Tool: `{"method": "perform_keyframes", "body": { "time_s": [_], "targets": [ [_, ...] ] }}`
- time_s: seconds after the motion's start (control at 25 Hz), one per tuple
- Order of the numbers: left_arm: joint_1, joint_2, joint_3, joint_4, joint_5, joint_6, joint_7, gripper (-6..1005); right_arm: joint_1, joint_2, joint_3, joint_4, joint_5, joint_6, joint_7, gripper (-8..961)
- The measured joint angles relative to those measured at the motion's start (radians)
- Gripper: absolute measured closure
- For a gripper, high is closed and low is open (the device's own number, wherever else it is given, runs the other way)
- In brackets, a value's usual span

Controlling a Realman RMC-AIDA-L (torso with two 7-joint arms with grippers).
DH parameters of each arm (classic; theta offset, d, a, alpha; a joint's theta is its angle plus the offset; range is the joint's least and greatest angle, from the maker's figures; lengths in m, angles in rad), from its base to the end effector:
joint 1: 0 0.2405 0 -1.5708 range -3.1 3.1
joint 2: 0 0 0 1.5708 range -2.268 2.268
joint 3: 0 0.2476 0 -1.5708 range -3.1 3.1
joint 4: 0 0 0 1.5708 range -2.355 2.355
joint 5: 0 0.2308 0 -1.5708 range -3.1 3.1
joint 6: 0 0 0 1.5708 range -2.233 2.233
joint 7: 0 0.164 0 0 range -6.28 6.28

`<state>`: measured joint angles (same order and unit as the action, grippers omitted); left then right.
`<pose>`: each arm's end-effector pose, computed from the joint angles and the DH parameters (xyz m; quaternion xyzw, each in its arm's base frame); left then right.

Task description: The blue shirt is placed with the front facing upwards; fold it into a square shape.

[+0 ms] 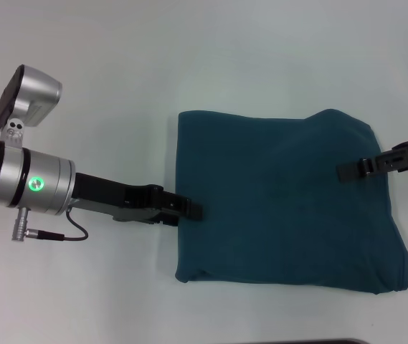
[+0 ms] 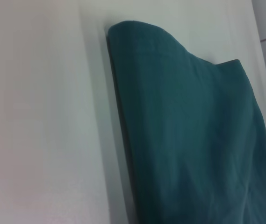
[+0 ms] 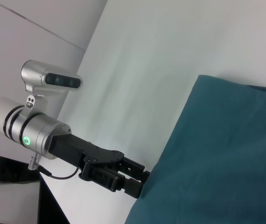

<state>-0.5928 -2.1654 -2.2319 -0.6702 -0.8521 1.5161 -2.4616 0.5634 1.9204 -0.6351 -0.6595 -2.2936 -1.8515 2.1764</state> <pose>-0.2477 0.3194 -0.0888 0.7742 0.6286 0.0573 0.0476 0.2900 0.3176 0.0414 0.8255 -0.5502 -0.1187 0.0417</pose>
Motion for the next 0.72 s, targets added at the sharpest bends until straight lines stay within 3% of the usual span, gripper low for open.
{"method": "perform_keyframes", "body": {
  "time_s": [0.72],
  "targets": [
    [-0.078,-0.003,0.032,0.109,-0.004,-0.093,-0.025,403,0.012,-0.003,0.003,0.0,0.004,0.0,0.0,398]
  ]
}}
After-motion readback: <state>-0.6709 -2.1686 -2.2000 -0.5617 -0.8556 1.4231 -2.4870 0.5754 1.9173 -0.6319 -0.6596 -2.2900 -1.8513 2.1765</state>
